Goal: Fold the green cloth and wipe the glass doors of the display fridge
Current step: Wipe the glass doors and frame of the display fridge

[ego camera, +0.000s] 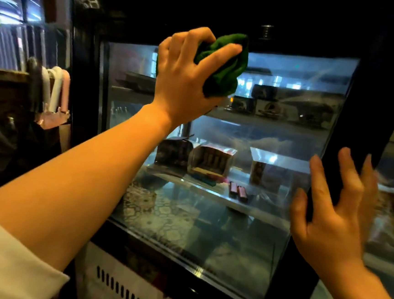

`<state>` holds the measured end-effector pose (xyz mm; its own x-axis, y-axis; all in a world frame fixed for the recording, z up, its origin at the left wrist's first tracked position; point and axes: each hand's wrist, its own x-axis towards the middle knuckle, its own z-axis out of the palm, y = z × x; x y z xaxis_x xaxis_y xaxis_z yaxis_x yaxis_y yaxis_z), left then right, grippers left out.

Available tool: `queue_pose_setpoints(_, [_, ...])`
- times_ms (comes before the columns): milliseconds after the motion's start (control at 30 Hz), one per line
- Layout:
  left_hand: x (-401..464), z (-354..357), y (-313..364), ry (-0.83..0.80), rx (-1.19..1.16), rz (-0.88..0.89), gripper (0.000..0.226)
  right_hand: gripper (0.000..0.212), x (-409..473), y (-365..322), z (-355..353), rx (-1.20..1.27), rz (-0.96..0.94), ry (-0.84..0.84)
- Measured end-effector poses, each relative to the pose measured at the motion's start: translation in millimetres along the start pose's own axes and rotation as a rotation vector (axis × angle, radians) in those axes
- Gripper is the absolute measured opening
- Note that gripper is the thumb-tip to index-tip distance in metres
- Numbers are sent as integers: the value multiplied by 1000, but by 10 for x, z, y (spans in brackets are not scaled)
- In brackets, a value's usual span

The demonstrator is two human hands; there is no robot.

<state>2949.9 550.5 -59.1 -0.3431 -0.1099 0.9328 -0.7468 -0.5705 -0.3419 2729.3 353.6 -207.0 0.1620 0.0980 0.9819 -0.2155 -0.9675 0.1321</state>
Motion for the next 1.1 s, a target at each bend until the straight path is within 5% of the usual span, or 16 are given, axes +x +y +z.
queue_pose_setpoints(133, [-22, 10, 7, -28, 18, -27, 43, 53, 186, -259, -87, -202, 75, -60])
queue_pose_setpoints(367, [-43, -43, 44, -46, 6, -52, 45, 53, 848, -862, 186, -174, -130, -107])
queue_pose_setpoints(800, [-488, -158, 8, -73, 3, -323, 50, 56, 927, -791, 443, -303, -162, -161])
queue_pose_setpoints(1100, [-1486, -360, 563, -178, -53, -348, 49, 57, 924, -797, 424, -296, -151, -192])
